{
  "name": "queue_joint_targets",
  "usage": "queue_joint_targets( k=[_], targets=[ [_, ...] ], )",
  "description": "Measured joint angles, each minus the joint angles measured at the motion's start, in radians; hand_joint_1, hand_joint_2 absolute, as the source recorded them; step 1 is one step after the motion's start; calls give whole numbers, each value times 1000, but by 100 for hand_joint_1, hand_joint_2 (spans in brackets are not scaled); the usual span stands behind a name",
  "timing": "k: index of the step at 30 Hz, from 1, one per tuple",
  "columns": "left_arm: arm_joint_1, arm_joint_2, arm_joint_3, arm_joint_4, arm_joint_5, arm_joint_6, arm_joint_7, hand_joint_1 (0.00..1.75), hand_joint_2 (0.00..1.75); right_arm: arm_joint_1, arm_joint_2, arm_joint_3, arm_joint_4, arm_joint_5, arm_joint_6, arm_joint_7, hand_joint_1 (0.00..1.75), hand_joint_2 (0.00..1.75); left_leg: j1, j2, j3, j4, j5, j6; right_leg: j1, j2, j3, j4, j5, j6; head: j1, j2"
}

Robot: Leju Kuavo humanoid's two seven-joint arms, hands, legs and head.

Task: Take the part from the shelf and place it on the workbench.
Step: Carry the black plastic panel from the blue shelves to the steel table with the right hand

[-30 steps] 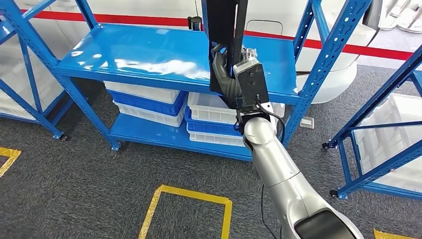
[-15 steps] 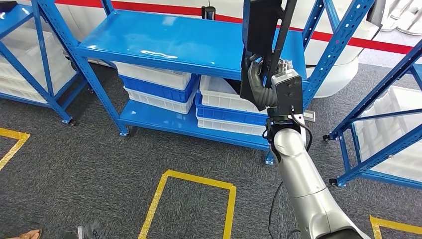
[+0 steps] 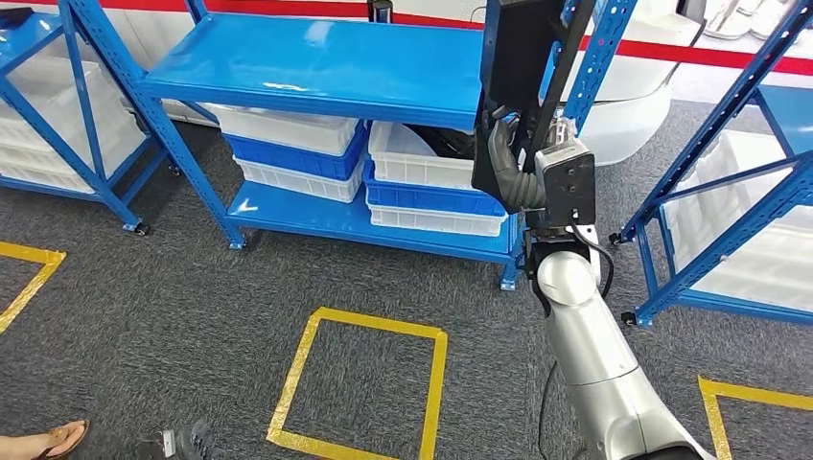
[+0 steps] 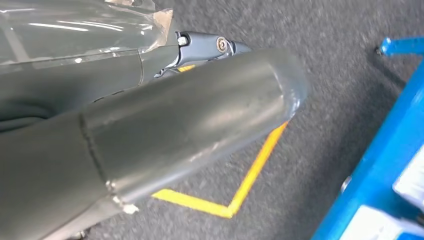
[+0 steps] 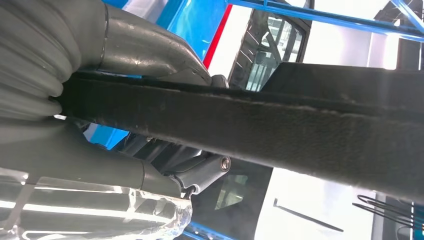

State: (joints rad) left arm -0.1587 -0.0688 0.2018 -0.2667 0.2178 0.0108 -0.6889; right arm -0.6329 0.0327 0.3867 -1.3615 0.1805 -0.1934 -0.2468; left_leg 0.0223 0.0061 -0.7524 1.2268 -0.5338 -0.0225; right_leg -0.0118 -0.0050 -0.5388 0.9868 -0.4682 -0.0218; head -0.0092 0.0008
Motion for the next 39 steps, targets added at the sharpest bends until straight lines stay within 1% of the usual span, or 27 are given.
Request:
queue_joint_targets(
  k=[1, 2, 3, 4, 6, 7, 8, 10, 11, 13, 15, 16, 17, 18, 20, 22, 24, 26, 27, 28, 30, 31, 32, 33, 35, 37, 39],
  targets=[
    [0, 0, 0, 0, 0, 0, 0, 0, 0, 2, -1, 0, -1, 0, 0, 0, 157, 175, 0, 0, -3, 48, -12, -2, 1, 0, -12, 1, 10, 1, 0, 0],
    [0, 0, -1, 0, 0, 0, 0, 0, 0, 5, -2, 0, -1, 0, 0, 0, 157, 175, 1, 0, 9, 65, -5, -3, 2, 0, -24, 2, 18, 2, 0, 0],
    [-1, -1, -1, 0, 0, 0, 0, 0, 0, 6, -3, -1, -2, 0, 0, 0, 157, 175, 1, 0, 39, 45, 17, -2, 2, 0, -35, 3, 26, 6, 0, 0],
    [-2, -1, -2, 0, 0, 0, 0, 0, 0, 7, -4, -1, -3, 1, -1, 0, 157, 175, 2, 0, 85, -9, 39, -1, 2, 1, -45, 6, 33, 9, 0, 0],
    [-9, -1, -3, -1, -2, -1, 0, 0, 0, 7, -5, -3, -9, 2, -3, 0, 157, 175, 0, -3, 182, -143, 51, 5, 6, 0, -62, 13, 43, 18, 0, 0],
    [-12, -2, -4, -1, -2, -1, 0, 0, 0, 7, -6, -5, -13, 3, -4, 1, 157, 175, -2, -6, 211, -189, 47, 10, 8, -1, -67, 15, 50, 24, 1, 0],
    [-15, -2, -4, -2, -3, -1, 0, 0, 0, 7, -6, -6, -16, 4, -6, 1, 157, 175, -6, -8, 222, -212, 41, 15, 9, -2, -72, 16, 56, 31, 2, 0],
    [-17, -6, -7, -2, -4, -1, 0, 0, 0, 11, -9, -9, -20, 7, -9, 3, 157, 175, -9, -7, 214, -221, 52, 32, 9, -3, -80, 18, 66, 48, 3, 0],
    [-19, -8, -9, -1, -5, -1, 0, 0, 0, 15, -12, -10, -23, 8, -10, 5, 157, 175, -9, -6, 207, -223, 61, 42, 9, -2, -88, 26, 57, 51, 4, 0],
    [-24, -12, -13, -1, -6, 0, 0, 0, 0, 22, -18, -15, -28, 10, -11, 6, 157, 175, -8, -3, 186, -228, 83, 62, 8, 2, -121, 93, 0, 47, 8, 0],
    [-29, -14, -14, -2, -6, 0, 0, 0, 0, 29, -23, -17, -31, 10, -11, 7, 157, 175, -12, -2, 157, -227, 104, 72, 6, 3, -164, 225, -79, 40, 11, 0],
    [-30, -14, -16, -2, -7, 0, 0, 0, 0, 33, -26, -18, -32, 11, -11, 8, 157, 175, -13, -2, 143, -227, 114, 73, 5, 3, -175, 281, -100, 43, 12, 0],
    [-30, -15, -18, -2, -7, 0, 0, 0, 0, 38, -28, -18, -33, 11, -11, 10, 157, 175, -13, -1, 129, -226, 125, 72, 5, 3, -171, 311, -105, 48, 12, 0],
    [-31, -16, -21, -2, -8, 0, 0, 0, 0, 42, -29, -20, -34, 12, -11, 11, 157, 175, -14, -1, 117, -226, 134, 71, 5, 3, -150, 301, -93, 56, 12, 0],
    [-34, -20, -25, -2, -9, 0, 0, 0, 0, 47, -31, -23, -40, 16, -12, 14, 157, 175, -15, -1, 96, -225, 153, 67, 9, 3, -59, 181, -55, 61, 12, 0],
    [-38, -24, -27, -2, -9, 0, 0, 0, 0, 48, -33, -26, -52, 19, -12, 15, 157, 175, -16, -1, 83, -227, 172, 58, 18, 3, 32, 39, -47, 51, 12, 0],
    [-41, -28, -28, -2, -9, 0, 0, 0, 0, 51, -34, -30, -61, 21, -13, 15, 157, 175, -14, 1, 77, -232, 191, 48, 27, 3, 59, -14, -48, 43, 12, 0],
    [-41, -30, -28, -1, -10, 0, 0, 0, 0, 54, -35, -33, -66, 22, -14, 16, 157, 175, -13, 0, 69, -233, 193, 37, 16, 1, 48, -21, -28, 36, 12, 0],
    [-42, -30, -28, -1, -10, 0, 0, 0, 0, 55, -36, -33, -67, 22, -14, 16, 157, 175, -12, -2, 60, -216, 169, 33, 8, -1, 42, -24, -17, 26, 10, 0],
    [-42, -30, -28, -1, -10, 0, 0, 0, 0, 56, -36, -33, -69, 22, -14, 16, 157, 175, -11, -5, 46, -178, 129, 28, 0, -3, 33, -27, -4, 17, 8, 0],
    [-44, -30, -28, -1, -10, 0, 0, 0, 0, 59, -35, -33, -73, 22, -14, 16, 157, 175, -5, -8, 11, -42, 30, 17, -2, -6, 12, -25, 17, 7, 4, 0],
    [-44, -30, -28, -1, -10, 0, 0, 0, 0, 61, -35, -33, -73, 22, -14, 16, 157, 175, -2, -8, -1, 24, 2, 11, -1, -6, -1, -23, 26, 9, 4, 0],
    [-44, -30, -28, -1, -10, 1, 0, 0, 0, 63, -35, -33, -73, 22, -14, 16, 157, 175, 3, -8, -1, 65, -7, 5, -2, -6, -13, -19, 34, 11, 4, 0],
    [-44, -30, -28, -1, -10, 1, 0, 0, 0, 64, -35, -33, -73, 22, -14, 16, 157, 175, 7, -8, 16, 69, 4, -1, -4, -6, -26, -14, 41, 16, 4, 0],
    [-46, -30, -28, -2, -10, 1, 0, 0, 0, 66, -35, -33, -75, 22, -14, 16, 157, 175, 20, -6, 100, -27, 43, -14, -10, -6, -52, 5, 50, 26, 3, 0],
    [-52, -31, -29, -2, -12, 1, 0, 0, 0, 65, -35, -35, -83, 24, -15, 17, 157, 175, 22, -9, 178, -142, 49, -22, -9, -6, -80, 27, 57, 37, 2, 0],
    [-57, -33, -30, -2, -14, 2, 0, 0, 0, 67, -35, -37, -92, 27, -16, 18, 157, 175, 14, -13, 191, -180, 42, -14, -3, -7, -97, 36, 70, 56, 2, 0]
  ],
)
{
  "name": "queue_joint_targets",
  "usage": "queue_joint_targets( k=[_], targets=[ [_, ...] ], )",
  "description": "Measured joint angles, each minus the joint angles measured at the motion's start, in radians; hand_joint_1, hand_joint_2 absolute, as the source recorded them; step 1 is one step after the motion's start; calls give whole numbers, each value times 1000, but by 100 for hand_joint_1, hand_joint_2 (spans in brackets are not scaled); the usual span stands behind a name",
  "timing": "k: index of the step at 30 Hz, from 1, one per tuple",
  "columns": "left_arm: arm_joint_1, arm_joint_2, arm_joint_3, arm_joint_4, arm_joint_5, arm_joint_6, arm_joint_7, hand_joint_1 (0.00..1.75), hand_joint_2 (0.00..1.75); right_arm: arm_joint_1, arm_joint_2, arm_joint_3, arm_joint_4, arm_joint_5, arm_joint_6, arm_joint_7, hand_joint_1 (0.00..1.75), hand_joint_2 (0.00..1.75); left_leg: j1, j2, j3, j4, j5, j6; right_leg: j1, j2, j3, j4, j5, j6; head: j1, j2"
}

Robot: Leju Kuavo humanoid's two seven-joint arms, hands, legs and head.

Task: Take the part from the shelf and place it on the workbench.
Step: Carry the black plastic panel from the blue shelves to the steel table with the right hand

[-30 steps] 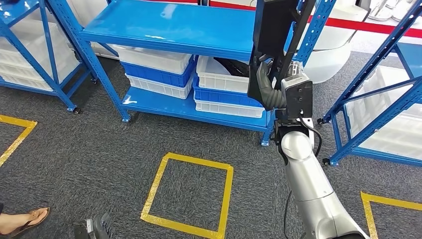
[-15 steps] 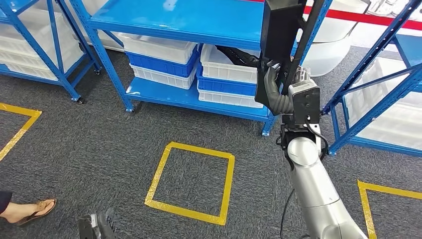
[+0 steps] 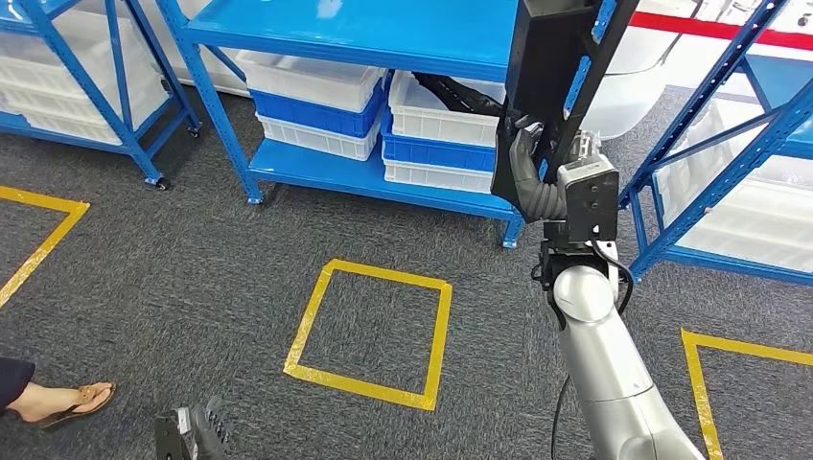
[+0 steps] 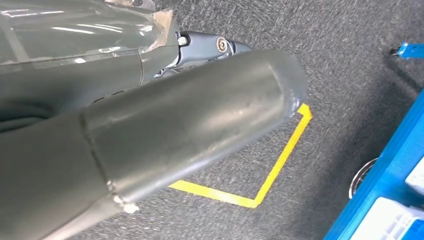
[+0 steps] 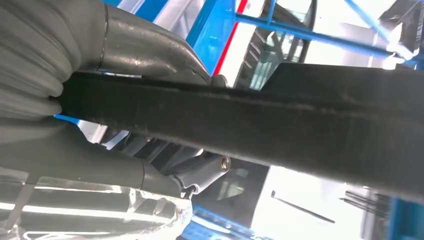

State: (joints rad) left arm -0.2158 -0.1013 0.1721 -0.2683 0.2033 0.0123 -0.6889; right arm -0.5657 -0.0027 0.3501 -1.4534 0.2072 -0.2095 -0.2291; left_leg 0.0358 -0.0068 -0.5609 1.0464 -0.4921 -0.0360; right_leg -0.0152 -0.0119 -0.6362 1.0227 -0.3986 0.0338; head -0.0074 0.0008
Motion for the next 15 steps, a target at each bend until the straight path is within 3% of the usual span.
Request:
queue_joint_targets(
  k=[2, 3, 5, 7, 8, 9, 11, 13, 15],
  targets=[
    [-1, -1, -1, 0, -2, 1, 0, 0, 0, 6, -2, -3, -3, 1, 0, 1, 157, 175, -7, 2, -17, -4, 17, 27, -1, 0, -12, -1, 10, 20, 1, 0],
    [-3, -2, -2, 0, -2, 1, 0, 0, 0, 10, -5, -5, -4, 2, 0, 1, 157, 175, -10, 5, -28, -8, 29, 44, -3, 1, -25, 11, -5, 22, 3, 0],
    [-5, -1, -4, -1, -2, 2, 0, 0, 0, 16, -9, -9, -5, 1, 0, 2, 157, 175, -11, 9, -56, -14, 57, 72, -8, 4, -62, 94, -82, 13, 7, 0],
    [-6, -1, -6, -1, -2, 2, 0, 0, 0, 19, -10, -11, -6, 1, 0, 3, 157, 175, -15, 10, -88, -14, 83, 79, -7, 6, -94, 228, -162, 10, 11, 0],
    [-6, -1, -8, -1, -2, 2, 0, 0, 0, 21, -11, -12, -6, 1, 0, 3, 157, 175, -18, 10, -104, -13, 96, 80, -6, 7, -95, 277, -177, 14, 11, 0],
    [-6, -2, -9, -1, -2, 2, 0, 0, 0, 22, -12, -12, -6, 1, 0, 3, 157, 175, -20, 10, -119, -13, 108, 79, -4, 8, -78, 293, -172, 20, 11, 0],
    [-7, -2, -10, -1, -2, 2, 0, 0, 0, 24, -12, -13, -7, 2, 0, 3, 157, 175, -23, 10, -148, -13, 134, 77, 3, 8, 6, 221, -138, 26, 11, 0],
    [-7, -4, -13, -1, -4, 3, 0, 0, 0, 25, -12, -14, -15, 4, 0, 5, 157, 175, -25, 10, -167, -14, 158, 70, 15, 7, 116, 73, -142, 11, 10, 0],
    [-8, -6, -16, -1, -6, 4, 0, 0, 0, 25, -13, -17, -24, 9, 0, 7, 157, 175, -24, 10, -170, -23, 183, 58, 26, 7, 163, -13, -158, -8, 11, 0]
  ],
)
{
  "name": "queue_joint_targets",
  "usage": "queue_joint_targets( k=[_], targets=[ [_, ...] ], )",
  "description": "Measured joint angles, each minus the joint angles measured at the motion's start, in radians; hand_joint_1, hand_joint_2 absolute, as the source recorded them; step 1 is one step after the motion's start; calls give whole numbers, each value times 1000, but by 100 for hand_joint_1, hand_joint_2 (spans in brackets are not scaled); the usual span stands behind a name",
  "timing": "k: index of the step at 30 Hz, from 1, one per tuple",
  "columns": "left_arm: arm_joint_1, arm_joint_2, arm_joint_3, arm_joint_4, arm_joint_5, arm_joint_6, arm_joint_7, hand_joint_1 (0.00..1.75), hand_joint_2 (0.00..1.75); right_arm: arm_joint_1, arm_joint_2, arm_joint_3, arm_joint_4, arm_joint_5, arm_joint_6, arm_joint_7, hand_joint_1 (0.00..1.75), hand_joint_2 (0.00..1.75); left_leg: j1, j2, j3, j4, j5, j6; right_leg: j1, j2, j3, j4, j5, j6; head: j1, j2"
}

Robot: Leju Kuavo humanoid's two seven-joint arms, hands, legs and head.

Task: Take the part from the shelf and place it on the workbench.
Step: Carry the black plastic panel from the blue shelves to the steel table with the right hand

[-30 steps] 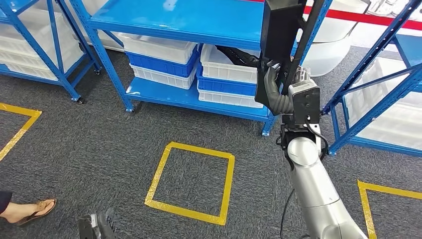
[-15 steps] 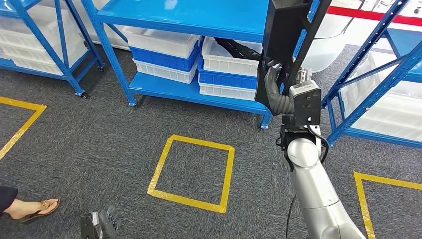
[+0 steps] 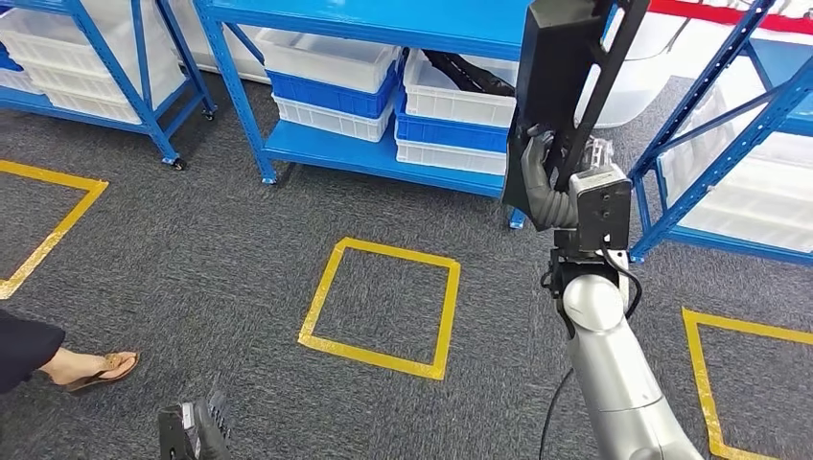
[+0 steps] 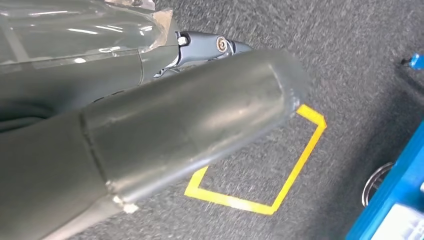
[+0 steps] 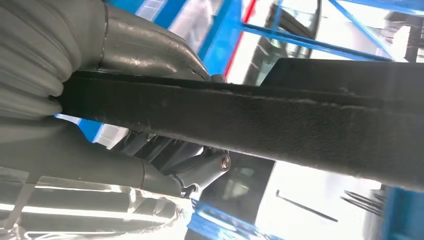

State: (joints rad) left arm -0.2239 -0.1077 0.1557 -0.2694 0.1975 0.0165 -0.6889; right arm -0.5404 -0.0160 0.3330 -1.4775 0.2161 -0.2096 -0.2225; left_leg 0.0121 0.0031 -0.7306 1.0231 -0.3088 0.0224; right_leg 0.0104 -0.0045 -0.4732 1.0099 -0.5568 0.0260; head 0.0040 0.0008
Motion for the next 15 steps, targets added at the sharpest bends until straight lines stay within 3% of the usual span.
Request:
queue_joint_targets(
  k=[1, 2, 3, 4, 5, 7, 8, 9, 10, 11, 12, 14, 15],
  targets=[
    [0, -1, -2, 0, 0, 1, 0, 0, 0, 0, 0, -2, -4, 2, 0, 0, 157, 175, 1, 0, 2, -9, 14, -7, 3, 0, -2, -10, 7, -6, 2, 0],
    [0, 0, -2, 0, -1, 2, 0, 0, 0, 0, -1, -3, -5, 3, 1, 1, 157, 175, 2, -1, 1, -16, 22, -13, -4, 1, -9, -15, 22, -12, 5, 0],
    [0, 0, -3, 0, -1, 3, 0, 0, 0, 0, -1, -4, -7, 3, 1, 1, 157, 175, 3, -2, -5, -14, 10, -18, -10, 0, -15, -19, 37, -19, 6, 0],
    [0, 1, -4, 0, -1, 4, 0, 0, 0, 0, -1, -4, -8, 4, 2, 2, 157, 175, 4, -4, -14, 6, -25, -23, -17, -1, -24, -24, 54, -29, 6, 0],
    [1, 2, -5, 0, -1, 5, 0, 0, 0, 1, -1, -4, -8, 4, 3, 3, 157, 175, 6, -6, -28, 49, -80, -27, -24, -2, -36, -26, 72, -35, 6, 0],
    [1, 3, -6, 0, -1, 6, 0, 0, 0, 4, -1, -4, -9, 4, 4, 5, 157, 175, 8, -6, -53, 184, -187, -37, -23, -3, -67, -25, 102, -42, 4, 0],
    [1, 4, -7, 0, -2, 6, 0, 0, 0, 5, -1, -5, -9, 4, 5, 6, 157, 175, 11, -6, -58, 248, -209, -42, -23, -3, -84, -24, 116, -40, 4, 0],
    [1, 4, -7, 0, -2, 6, 0, 0, 0, 6, -1, -5, -9, 4, 5, 6, 157, 175, 14, -6, -53, 290, -203, -48, -23, -4, -102, -23, 129, -37, 4, 0],
    [1, 5, -7, 0, -2, 6, 0, 0, 0, 8, -1, -5, -9, 5, 5, 6, 157, 175, 18, -6, -32, 300, -179, -52, -24, -4, -119, -21, 142, -33, 4, 0],
    [0, 5, -7, 0, -3, 7, 0, 0, 0, 9, -1, -5, -9, 5, 6, 6, 157, 175, 23, -5, 8, 271, -154, -56, -26, -4, -136, -17, 153, -27, 4, 0],
    [-1, 6, -7, 0, -3, 7, 0, 0, 0, 9, -1, -5, -10, 5, 6, 6, 157, 175, 28, -5, 62, 213, -147, -61, -26, -4, -151, -10, 162, -20, 4, 0],
    [-4, 5, -8, -1, -3, 8, 0, 0, 0, 8, -2, -7, -14, 5, 6, 6, 157, 175, 28, -8, 162, 80, -179, -61, -24, -5, -175, 6, 175, -4, 4, 0],
    [-5, 4, -8, -2, -4, 8, 0, 0, 0, 7, -2, -8, -16, 6, 6, 6, 157, 175, 23, -9, 184, 40, -198, -54, -21, -6, -183, 9, 183, 4, 6, 0]
  ],
)
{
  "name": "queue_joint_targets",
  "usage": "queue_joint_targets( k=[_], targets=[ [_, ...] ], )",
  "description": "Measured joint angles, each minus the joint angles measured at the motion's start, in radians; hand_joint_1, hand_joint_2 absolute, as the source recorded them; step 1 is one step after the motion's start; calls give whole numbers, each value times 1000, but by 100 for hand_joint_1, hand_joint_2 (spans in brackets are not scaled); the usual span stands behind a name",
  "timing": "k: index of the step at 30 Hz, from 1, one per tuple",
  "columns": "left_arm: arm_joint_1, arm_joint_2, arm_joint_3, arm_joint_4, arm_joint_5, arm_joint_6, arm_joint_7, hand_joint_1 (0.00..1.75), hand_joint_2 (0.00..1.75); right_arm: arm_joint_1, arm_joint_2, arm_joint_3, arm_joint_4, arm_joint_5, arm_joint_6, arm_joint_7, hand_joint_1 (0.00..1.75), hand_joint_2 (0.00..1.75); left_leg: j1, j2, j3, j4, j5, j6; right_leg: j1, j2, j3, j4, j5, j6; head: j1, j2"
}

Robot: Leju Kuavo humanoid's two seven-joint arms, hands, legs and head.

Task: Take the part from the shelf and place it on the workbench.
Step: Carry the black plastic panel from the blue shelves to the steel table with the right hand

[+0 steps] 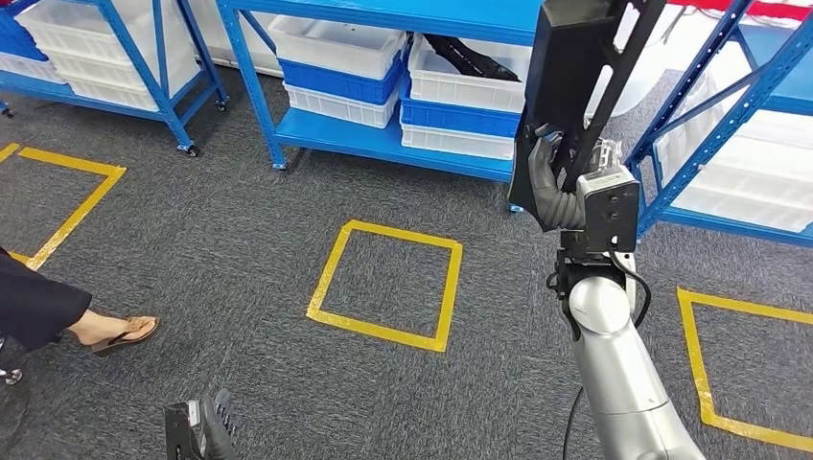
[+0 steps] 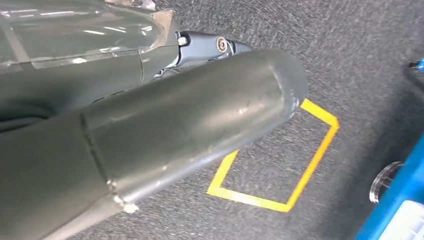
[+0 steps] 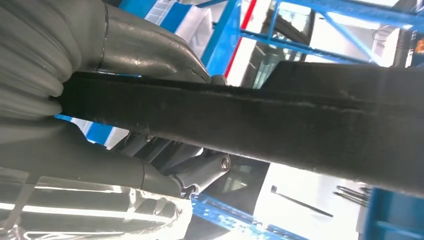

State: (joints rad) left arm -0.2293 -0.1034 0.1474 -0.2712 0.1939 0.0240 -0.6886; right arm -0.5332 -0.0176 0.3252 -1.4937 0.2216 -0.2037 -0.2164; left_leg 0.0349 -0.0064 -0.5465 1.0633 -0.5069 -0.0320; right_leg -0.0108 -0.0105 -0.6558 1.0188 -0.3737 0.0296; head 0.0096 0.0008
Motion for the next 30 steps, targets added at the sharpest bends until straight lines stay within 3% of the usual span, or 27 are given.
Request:
queue_joint_targets(
  k=[2, 3, 5, 7, 8, 9, 10, 12, 14, 15, 17, 18, 20, 22, 23, 24, 25, 27, 28, 29, 30],
  targets=[
    [1, -1, 0, -1, -1, 0, 0, 0, 0, 0, -1, -1, -2, 0, 0, 0, 157, 175, -10, 1, -3, -23, 3, 26, 1, -2, -10, -2, 18, 17, 2, 0],
    [2, -1, 0, -1, -2, 0, 0, 0, 0, 2, -2, -2, -2, 0, 0, 0, 157, 175, -13, 3, -12, -25, 15, 39, -2, -1, -19, 2, 13, 21, 1, 0],
    [2, 0, 0, -1, -2, 1, 0, 0, 0, 7, -4, -3, -2, 0, 1, 1, 157, 175, -14, 8, -37, -30, 43, 61, -7, 1, -48, 60, -50, 16, 5, 0],
    [2, 2, 0, -1, -2, 1, 0, 0, 0, 8, -5, -4, -2, 0, 1, 1, 157, 175, -16, 10, -70, -29, 70, 70, -9, 4, -82, 184, -146, 8, 11, 0],
    [2, 1, 0, -1, -2, 1, 0, 0, 0, 9, -6, -4, -2, 0, 1, 1, 157, 175, -17, 10, -88, -29, 85, 70, -9, 5, -89, 244, -172, 11, 12, 0],
    [2, 1, 0, -1, -2, 1, 0, 0, 0, 10, -6, -4, -2, 0, 1, 1, 157, 175, -17, 11, -107, -28, 99, 70, -8, 6, -84, 284, -178, 18, 12, 0],
    [2, 0, 0, -1, -2, 1, 0, 0, 0, 10, -6, -4, -2, 0, 1, 1, 157, 175, -18, 11, -125, -28, 113, 68, -8, 7, -64, 295, -166, 28, 12, 0],
    [2, -1, 0, -1, -1, 4, 0, 0, 0, 10, -6, -4, -2, 1, 3, 2, 157, 175, -18, 12, -156, -27, 140, 62, -5, 7, 28, 211, -134, 38, 11, 0],
    [1, -4, 0, -3, 0, 9, 0, 0, 0, 6, -3, -4, -3, 9, 8, 5, 157, 175, -18, 12, -175, -29, 165, 52, 5, 8, 136, 65, -154, 23, 10, 0],
    [0, -6, 0, -4, 0, 13, 0, 0, 0, 3, -1, -4, -4, 15, 11, 6, 157, 175, -18, 13, -178, -32, 178, 46, 10, 8, 164, 15, -170, 13, 10, 0],
    [-2, -9, -1, -6, 2, 21, 0, 0, 0, -3, 4, -3, -5, 27, 14, 9, 157, 175, -17, 14, -178, -47, 203, 31, 18, 9, 163, -13, -169, -5, 10, 0],
    [-3, -9, -1, -7, 3, 24, 0, 0, 0, -6, 8, -3, -6, 31, 15, 10, 157, 175, -15, 13, -180, -50, 208, 26, 12, 9, 158, -16, -158, -13, 11, 0],
    [-2, -8, 0, -8, 6, 27, 0, 0, 0, -9, 14, -3, -5, 36, 17, 12, 157, 175, -12, 10, -190, -40, 180, 18, 1, 6, 151, -21, -135, -27, 11, 0],
    [-2, -7, 0, -11, 8, 28, 0, 0, 0, -13, 24, -3, -5, 39, 23, 16, 157, 175, -10, 8, -212, 43, 77, 13, 0, 5, 131, -22, -110, -42, 8, 0],
    [-2, -6, 1, -13, 10, 26, 0, 0, 0, -15, 29, -4, -4, 42, 27, 17, 157, 175, -10, 7, -225, 110, 23, 10, 0, 5, 114, -21, -97, -47, 6, 0],
    [-2, -6, 2, -15, 13, 21, 0, 0, 0, -18, 35, -4, -2, 45, 31, 18, 157, 175, -9, 6, -235, 181, -13, 6, 1, 5, 96, -21, -83, -50, 5, 0],
    [-2, -5, 4, -16, 17, 14, 0, 0, 0, -20, 39, -4, 0, 49, 36, 18, 157, 175, -9, 6, -237, 235, -13, 3, 2, 5, 79, -21, -70, -48, 5, 0],
    [-1, -5, 10, -19, 27, -8, 0, 0, 0, -24, 46, -4, 7, 58, 43, 18, 157, 175, -7, 7, -207, 261, 45, 0, 2, 5, 46, -19, -46, -43, 5, 0],
    [-1, -5, 15, -22, 34, -22, 0, 0, 0, -27, 49, -4, 11, 61, 47, 17, 157, 175, -6, 7, -164, 222, 66, 0, 2, 5, 32, -18, -35, -38, 4, 0],
    [0, -5, 21, -27, 40, -35, 0, 0, 0, -30, 52, -4, 15, 64, 50, 17, 157, 175, -5, 7, -106, 155, 62, 1, 4, 5, 20, -14, -26, -33, 4, 0],
    [-1, -5, 26, -32, 44, -47, 0, 0, 0, -34, 54, -4, 19, 67, 52, 16, 157, 175, -6, 6, -50, 79, 39, 4, 6, 4, 11, -10, -20, -28, 5, 0]
  ],
)
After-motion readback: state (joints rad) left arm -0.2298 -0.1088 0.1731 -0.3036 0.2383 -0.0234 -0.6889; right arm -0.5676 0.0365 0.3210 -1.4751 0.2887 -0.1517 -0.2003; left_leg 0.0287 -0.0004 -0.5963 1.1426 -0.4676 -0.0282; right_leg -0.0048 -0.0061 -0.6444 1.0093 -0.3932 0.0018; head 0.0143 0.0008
